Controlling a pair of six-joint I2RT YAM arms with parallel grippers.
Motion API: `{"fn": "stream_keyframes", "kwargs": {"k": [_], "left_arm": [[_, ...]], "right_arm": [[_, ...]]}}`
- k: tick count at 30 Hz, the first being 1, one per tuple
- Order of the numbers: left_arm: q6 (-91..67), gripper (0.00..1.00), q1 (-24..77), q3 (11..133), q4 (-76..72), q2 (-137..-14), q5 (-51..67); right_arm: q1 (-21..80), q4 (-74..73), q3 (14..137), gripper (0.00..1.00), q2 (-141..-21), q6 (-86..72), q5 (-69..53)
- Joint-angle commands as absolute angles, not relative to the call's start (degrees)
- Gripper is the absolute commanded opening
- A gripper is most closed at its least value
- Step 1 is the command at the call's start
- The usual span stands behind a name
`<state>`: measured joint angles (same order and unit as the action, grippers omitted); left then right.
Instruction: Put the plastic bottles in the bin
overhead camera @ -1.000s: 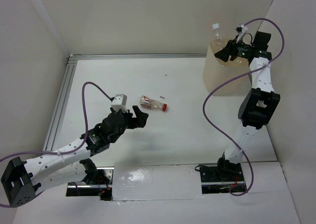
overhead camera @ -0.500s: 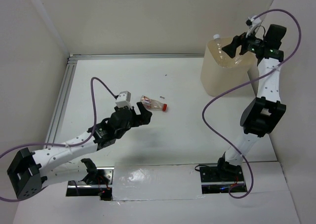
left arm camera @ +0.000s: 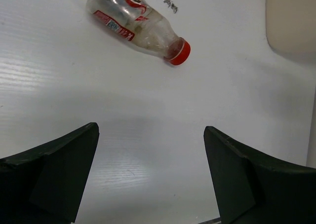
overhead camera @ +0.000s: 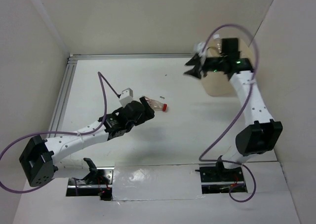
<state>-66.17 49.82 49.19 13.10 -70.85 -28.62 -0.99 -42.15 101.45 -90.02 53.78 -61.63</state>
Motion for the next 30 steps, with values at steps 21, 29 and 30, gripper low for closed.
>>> {"fn": "stream_keyframes", "kwargs": {"k": [21, 29, 30], "left_arm": [[-60.21, 0.91, 49.48, 33.22, 24.35, -39.38, -26.98], [-60.21, 0.91, 49.48, 33.22, 26.28, -37.71, -27.51], [-60.21, 0.91, 49.48, 33.22, 26.28, -37.71, -28.03]], "right_arm": [[36.29, -27.25, 91.67, 1.00, -115.56, 43.59, -27.43], [37.35, -24.70, 92.64, 0.92, -121.90, 41.57, -20.30], [37.35, -24.70, 92.64, 0.85, -121.90, 41.57, -21.17]]}}
